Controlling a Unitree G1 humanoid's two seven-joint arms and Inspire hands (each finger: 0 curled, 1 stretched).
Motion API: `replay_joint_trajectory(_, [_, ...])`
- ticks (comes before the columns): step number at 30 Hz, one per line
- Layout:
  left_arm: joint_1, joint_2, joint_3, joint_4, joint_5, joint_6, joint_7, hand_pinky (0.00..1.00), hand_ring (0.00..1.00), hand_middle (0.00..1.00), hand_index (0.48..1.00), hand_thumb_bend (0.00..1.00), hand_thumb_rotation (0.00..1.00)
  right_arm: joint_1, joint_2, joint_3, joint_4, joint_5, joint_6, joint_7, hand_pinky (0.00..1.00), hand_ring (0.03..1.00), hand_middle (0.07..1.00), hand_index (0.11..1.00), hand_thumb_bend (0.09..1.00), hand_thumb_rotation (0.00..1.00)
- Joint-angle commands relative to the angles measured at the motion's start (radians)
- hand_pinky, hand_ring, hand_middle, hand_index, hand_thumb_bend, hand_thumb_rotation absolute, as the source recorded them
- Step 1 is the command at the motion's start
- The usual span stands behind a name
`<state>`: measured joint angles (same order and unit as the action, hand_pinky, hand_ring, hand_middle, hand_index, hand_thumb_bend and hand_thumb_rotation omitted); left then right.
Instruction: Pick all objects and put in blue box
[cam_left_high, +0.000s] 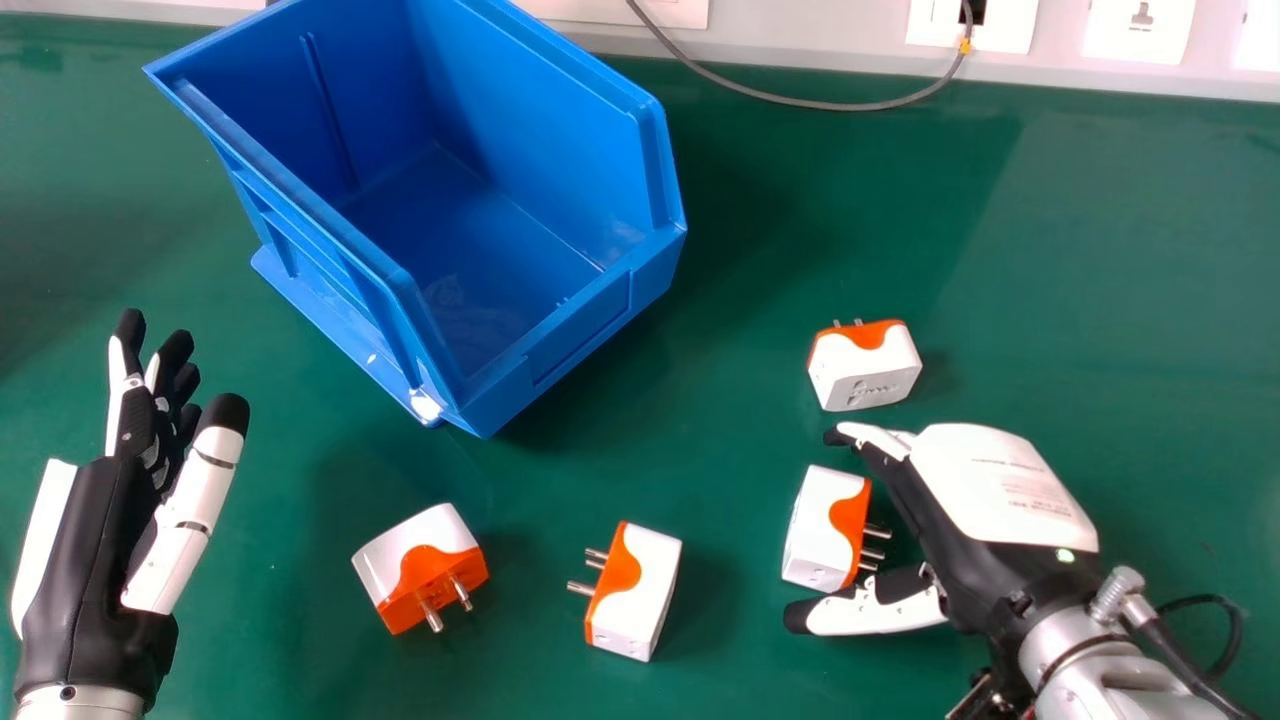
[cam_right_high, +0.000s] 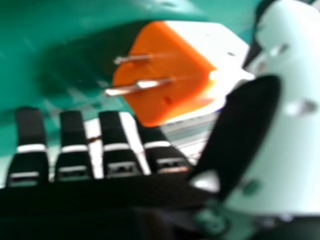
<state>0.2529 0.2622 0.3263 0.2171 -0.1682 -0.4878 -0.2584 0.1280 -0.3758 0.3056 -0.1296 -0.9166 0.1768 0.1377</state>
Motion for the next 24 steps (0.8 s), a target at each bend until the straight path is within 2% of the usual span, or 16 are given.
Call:
replay_joint_trajectory(1, [0.004, 0.001, 0.003, -0.023, -0.012, -0.003, 0.000, 1.00, 1.00, 1.00, 1.000, 0.43, 0.74, -0.031, -0.016, 0.007, 0.008, -0.016, 0.004, 0.007, 0.74, 0.839, 0.866, 0.860, 0.620, 0.43])
replay_joint_trajectory(8, [0.011, -0.002, -0.001, -0.041, -0.005, 0.001, 0.005, 1.00, 1.00, 1.00, 1.000, 0.44, 0.75, -0.063, -0.037, 0.033, 0.024, -0.018, 0.019, 0.039, 0.77, 0.853, 0.878, 0.872, 0.571, 0.41])
replay_joint_trajectory(15, [0.010, 0.001, 0.000, -0.035, -0.005, -0.002, 0.005, 1.00, 1.00, 1.00, 1.000, 0.44, 0.75, -0.080, -0.046, 0.052, 0.021, -0.036, 0.040, 0.080, 0.77, 0.858, 0.882, 0.871, 0.553, 0.39])
replay_joint_trajectory(17, [0.014, 0.001, 0.000, -0.038, 0.006, -0.005, 0.011, 1.00, 1.00, 1.00, 1.000, 0.44, 0.75, -0.094, -0.061, 0.060, 0.022, -0.049, 0.041, 0.107, 0.77, 0.858, 0.882, 0.871, 0.552, 0.39])
replay_joint_trajectory(19, [0.016, 0.002, 0.000, -0.039, 0.010, -0.006, 0.014, 1.00, 1.00, 1.00, 1.000, 0.44, 0.75, -0.100, -0.068, 0.063, 0.023, -0.055, 0.043, 0.121, 0.77, 0.858, 0.883, 0.870, 0.550, 0.39])
replay_joint_trajectory(22, [0.023, 0.001, 0.000, -0.054, 0.003, 0.003, 0.010, 1.00, 1.00, 1.00, 1.000, 0.44, 0.75, -0.108, -0.076, 0.069, 0.024, -0.055, 0.045, 0.138, 0.77, 0.859, 0.883, 0.870, 0.553, 0.38])
replay_joint_trajectory(24, [0.021, 0.002, 0.000, -0.050, 0.003, 0.001, 0.010, 1.00, 1.00, 1.00, 1.000, 0.44, 0.75, -0.112, -0.077, 0.070, 0.022, -0.052, 0.049, 0.151, 0.77, 0.859, 0.883, 0.871, 0.554, 0.38])
